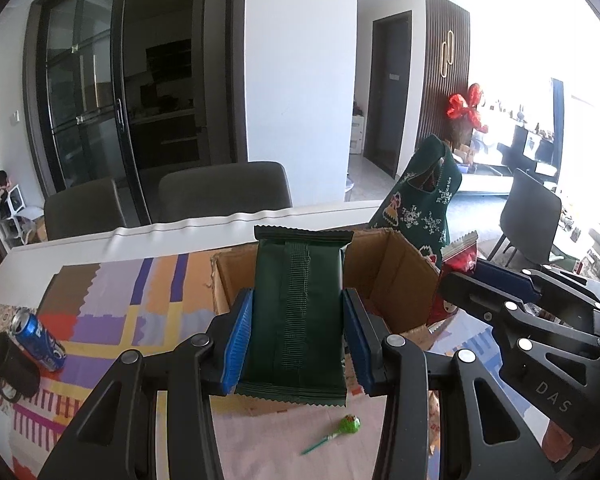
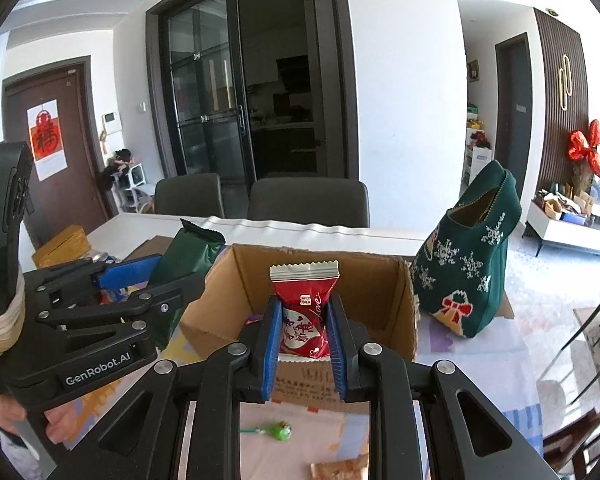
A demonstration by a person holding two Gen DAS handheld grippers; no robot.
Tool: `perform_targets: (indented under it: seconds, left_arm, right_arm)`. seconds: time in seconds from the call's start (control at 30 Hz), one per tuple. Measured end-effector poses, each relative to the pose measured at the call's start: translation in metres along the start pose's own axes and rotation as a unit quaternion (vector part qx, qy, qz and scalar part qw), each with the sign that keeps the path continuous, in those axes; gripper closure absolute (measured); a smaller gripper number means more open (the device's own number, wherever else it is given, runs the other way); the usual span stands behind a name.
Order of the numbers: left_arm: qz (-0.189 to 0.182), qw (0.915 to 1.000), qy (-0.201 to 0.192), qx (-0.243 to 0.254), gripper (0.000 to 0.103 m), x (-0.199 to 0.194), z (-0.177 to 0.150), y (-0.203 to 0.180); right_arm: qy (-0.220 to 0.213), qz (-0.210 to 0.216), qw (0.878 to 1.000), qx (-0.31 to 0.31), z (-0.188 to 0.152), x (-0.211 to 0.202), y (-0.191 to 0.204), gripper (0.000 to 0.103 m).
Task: Organize snacks
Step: 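Carry both snacks over the cardboard box and open both tools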
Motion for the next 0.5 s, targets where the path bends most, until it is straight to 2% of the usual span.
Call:
perform_targets:
  seconds: [0.43, 0.5]
  left_arm:
    - [-0.005, 0.9998, 0.020, 0.000, 0.059, 0.047, 0.018, 0.004]
    - [0.001, 0.9996, 0.026, -0.007, 0.051, 0.052, 0.019, 0.006]
  right_arm:
    - [0.018, -0.007, 1.000, 0.006, 0.017, 0.043, -0.021, 0.080]
    - [0.022, -0.006, 1.000, 0.007, 0.019, 0.050, -0.022, 0.080]
Point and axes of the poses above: each gripper's, at about its wrist camera, not at the fingertips, and x roughly the way its jaws point, y to its left, z to its top, the point moved 3 cm from there along x, roughly the way its jaws point, and after that the axes turned 2 degrees about x, right-handed, at the moved point
